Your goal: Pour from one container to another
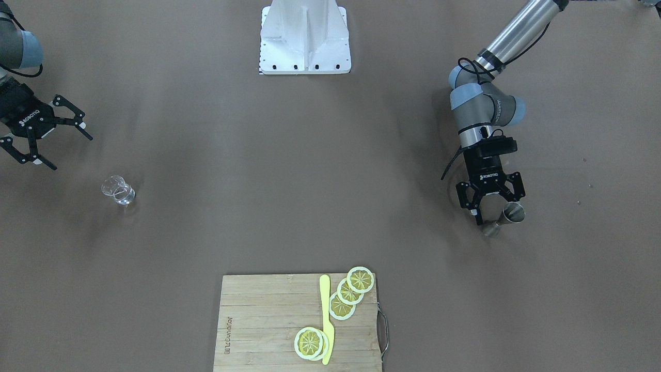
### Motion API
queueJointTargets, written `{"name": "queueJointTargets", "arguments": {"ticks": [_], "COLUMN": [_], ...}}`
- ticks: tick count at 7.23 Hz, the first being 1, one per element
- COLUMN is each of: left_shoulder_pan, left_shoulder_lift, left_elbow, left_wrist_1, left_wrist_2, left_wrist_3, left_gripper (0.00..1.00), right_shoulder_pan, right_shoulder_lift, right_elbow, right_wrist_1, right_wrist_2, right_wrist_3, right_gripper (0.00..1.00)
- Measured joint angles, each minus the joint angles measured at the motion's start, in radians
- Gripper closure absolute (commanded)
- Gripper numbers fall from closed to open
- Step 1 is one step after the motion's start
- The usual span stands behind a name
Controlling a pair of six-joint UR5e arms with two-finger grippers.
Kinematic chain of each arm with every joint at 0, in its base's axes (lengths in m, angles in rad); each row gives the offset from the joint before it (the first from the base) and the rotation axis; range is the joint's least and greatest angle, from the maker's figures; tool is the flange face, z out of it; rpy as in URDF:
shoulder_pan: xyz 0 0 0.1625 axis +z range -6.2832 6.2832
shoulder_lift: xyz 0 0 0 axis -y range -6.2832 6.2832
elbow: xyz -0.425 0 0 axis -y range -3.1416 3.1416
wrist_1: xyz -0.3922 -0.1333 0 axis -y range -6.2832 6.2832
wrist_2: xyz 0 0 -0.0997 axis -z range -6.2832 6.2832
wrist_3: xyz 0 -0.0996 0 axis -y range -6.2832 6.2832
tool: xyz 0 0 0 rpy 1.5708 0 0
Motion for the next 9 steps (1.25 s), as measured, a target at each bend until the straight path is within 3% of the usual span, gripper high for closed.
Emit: {"name": "queueJointTargets", "arguments": {"ticks": [2, 4, 9], "left_shoulder_pan": [0.001, 0.002, -0.012], "left_shoulder_lift": [0.002, 0.008, 0.013], "left_elbow": [0.000, -0.001, 0.000], "left_wrist_1": [0.000, 0.004, 0.012], "left_wrist_2": [0.000, -0.002, -0.054], "left_wrist_3": [-0.001, -0.006, -0.006], "left_gripper": [0.16, 0.28, 0.29], "right_shoulder_pan": [-0.003, -0.005, -0.006], "right_shoulder_lift": [0.045, 0.104, 0.129], "right_elbow": [-0.067, -0.119, -0.138], "right_wrist_1": [0.059, 0.076, 0.078], "right_wrist_2": [-0.019, -0.032, -0.041], "right_wrist_3": [-0.022, -0.025, -0.020], "right_gripper": [0.00, 0.00, 0.00]}}
